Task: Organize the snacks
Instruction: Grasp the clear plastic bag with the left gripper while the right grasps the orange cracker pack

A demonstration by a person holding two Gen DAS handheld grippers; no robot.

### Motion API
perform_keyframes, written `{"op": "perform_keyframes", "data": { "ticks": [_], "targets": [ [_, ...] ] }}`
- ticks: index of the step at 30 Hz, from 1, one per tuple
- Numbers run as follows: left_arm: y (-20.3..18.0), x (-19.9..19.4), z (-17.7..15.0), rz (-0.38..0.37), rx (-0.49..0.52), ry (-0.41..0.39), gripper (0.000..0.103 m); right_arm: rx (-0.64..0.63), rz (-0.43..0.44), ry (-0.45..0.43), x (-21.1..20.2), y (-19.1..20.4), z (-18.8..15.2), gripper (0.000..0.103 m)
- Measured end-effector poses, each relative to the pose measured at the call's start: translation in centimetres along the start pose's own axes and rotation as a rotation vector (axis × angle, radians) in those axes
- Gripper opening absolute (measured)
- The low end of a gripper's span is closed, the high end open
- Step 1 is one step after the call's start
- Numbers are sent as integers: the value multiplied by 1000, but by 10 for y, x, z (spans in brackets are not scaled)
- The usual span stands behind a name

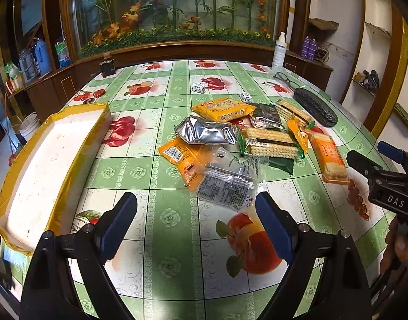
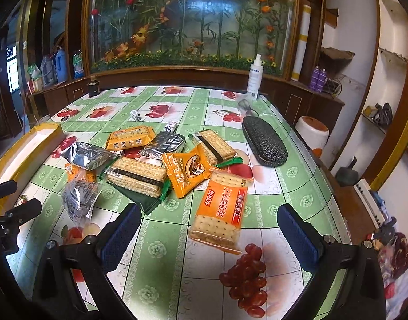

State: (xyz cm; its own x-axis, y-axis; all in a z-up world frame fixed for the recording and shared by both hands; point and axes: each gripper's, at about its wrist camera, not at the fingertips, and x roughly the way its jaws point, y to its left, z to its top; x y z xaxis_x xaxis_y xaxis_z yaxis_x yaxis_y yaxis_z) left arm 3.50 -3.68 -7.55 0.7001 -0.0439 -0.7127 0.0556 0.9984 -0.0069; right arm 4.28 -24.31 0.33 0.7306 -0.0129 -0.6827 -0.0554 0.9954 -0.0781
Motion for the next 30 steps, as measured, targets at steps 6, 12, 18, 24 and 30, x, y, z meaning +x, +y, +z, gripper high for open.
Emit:
{"op": "perform_keyframes", "data": {
  "ticks": [6, 12, 18, 24, 30],
  "targets": [
    [-12, 8, 1, 4, 51, 17, 91, 30, 31, 18, 6, -7, -3, 103],
    [-33, 18, 2, -3, 117, 25, 91, 64, 62, 71, 21, -13, -6, 103],
    [-31, 36, 11, -7, 98, 29, 91, 89, 35, 127, 45, -20, -9, 103],
    [-34, 54, 13, -54, 105, 60, 91, 144, 16, 203, 74, -31, -8, 103],
    [-47, 70, 12, -30, 148, 101, 91, 153, 28, 237, 92, -31, -8, 103]
  ]
}}
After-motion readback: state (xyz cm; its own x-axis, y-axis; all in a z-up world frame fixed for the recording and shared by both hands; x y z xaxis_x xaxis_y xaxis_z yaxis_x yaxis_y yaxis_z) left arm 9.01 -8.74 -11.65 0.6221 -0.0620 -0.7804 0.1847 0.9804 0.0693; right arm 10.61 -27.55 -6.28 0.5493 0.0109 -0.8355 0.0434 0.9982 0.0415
